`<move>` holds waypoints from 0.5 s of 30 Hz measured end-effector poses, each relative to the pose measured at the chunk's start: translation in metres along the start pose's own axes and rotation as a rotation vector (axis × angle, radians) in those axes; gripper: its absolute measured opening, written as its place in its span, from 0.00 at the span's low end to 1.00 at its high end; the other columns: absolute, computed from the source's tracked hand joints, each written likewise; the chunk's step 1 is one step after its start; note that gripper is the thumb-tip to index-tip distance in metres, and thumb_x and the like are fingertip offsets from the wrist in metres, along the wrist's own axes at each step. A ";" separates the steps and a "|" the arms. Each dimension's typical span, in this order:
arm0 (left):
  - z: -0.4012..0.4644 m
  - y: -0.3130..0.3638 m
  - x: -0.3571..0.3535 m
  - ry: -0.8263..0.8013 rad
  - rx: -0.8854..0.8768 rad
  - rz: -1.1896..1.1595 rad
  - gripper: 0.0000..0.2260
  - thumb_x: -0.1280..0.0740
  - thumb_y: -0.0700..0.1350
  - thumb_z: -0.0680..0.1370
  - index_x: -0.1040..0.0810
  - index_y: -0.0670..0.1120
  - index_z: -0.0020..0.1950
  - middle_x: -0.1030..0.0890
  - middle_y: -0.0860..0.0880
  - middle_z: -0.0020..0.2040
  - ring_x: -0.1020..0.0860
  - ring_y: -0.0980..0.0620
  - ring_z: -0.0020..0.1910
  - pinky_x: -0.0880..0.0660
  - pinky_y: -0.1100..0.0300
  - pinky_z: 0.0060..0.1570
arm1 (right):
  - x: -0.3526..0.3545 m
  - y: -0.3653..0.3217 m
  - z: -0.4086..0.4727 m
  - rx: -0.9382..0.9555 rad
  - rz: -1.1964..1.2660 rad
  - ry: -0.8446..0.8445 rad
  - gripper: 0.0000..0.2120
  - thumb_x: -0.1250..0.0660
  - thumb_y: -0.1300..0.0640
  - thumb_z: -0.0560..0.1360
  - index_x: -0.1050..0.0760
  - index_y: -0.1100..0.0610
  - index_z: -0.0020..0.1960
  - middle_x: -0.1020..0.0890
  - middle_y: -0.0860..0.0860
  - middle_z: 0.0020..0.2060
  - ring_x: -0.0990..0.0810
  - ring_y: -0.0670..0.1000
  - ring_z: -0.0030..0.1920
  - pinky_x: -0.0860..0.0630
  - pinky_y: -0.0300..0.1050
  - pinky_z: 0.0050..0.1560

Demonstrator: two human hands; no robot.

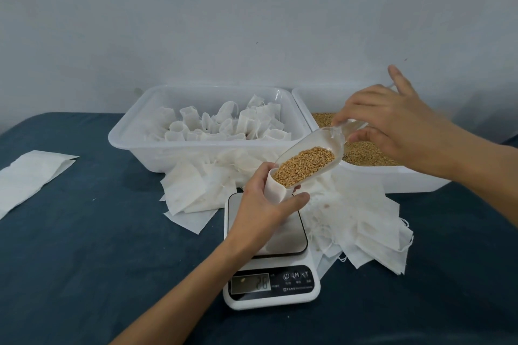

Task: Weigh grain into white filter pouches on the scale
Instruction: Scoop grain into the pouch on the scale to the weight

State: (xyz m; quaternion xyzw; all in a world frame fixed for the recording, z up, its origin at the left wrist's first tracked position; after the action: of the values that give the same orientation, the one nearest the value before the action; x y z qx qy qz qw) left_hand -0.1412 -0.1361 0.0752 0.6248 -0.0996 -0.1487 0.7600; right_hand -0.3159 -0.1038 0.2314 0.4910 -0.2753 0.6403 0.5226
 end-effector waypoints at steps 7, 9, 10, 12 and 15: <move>0.002 -0.003 0.000 -0.002 0.018 0.001 0.19 0.21 0.50 0.70 0.23 0.52 0.57 0.15 0.52 0.54 0.16 0.49 0.57 0.21 0.57 0.57 | 0.001 -0.001 0.001 0.001 0.000 0.002 0.14 0.28 0.58 0.76 0.19 0.54 0.62 0.19 0.49 0.54 0.25 0.54 0.65 0.61 0.65 0.78; 0.002 -0.003 0.000 0.000 0.015 -0.008 0.19 0.21 0.50 0.70 0.23 0.52 0.57 0.14 0.51 0.54 0.16 0.48 0.56 0.22 0.60 0.55 | 0.001 -0.002 0.001 0.001 -0.008 0.001 0.14 0.28 0.58 0.76 0.19 0.54 0.62 0.19 0.49 0.53 0.25 0.54 0.65 0.61 0.65 0.78; 0.002 -0.002 0.000 0.001 0.014 -0.013 0.19 0.21 0.49 0.70 0.23 0.52 0.57 0.14 0.50 0.54 0.16 0.48 0.56 0.22 0.62 0.53 | 0.000 -0.002 0.001 0.001 -0.009 0.000 0.14 0.28 0.58 0.76 0.19 0.54 0.62 0.19 0.49 0.54 0.25 0.54 0.65 0.61 0.64 0.78; 0.002 -0.001 0.000 0.004 0.012 -0.023 0.19 0.21 0.49 0.69 0.23 0.52 0.56 0.14 0.50 0.53 0.16 0.48 0.54 0.22 0.66 0.49 | 0.000 -0.002 0.001 0.003 -0.009 -0.004 0.15 0.28 0.58 0.76 0.19 0.54 0.62 0.19 0.49 0.54 0.25 0.54 0.65 0.61 0.64 0.78; 0.002 -0.001 0.001 0.006 0.013 -0.037 0.18 0.21 0.49 0.69 0.23 0.51 0.55 0.14 0.48 0.51 0.17 0.45 0.52 0.24 0.67 0.46 | -0.001 -0.002 0.001 0.006 -0.007 -0.003 0.15 0.28 0.58 0.76 0.20 0.54 0.62 0.19 0.48 0.54 0.25 0.54 0.65 0.62 0.64 0.78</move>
State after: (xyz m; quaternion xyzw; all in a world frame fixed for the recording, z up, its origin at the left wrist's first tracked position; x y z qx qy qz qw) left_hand -0.1412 -0.1383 0.0751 0.6319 -0.0869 -0.1601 0.7534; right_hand -0.3137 -0.1040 0.2309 0.4945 -0.2722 0.6388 0.5229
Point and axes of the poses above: each hand's wrist, its own z-axis towards the middle knuckle, its own x-axis out of the back of the hand, y = z × x, the point moved 8 cm from there along z, towards the middle knuckle
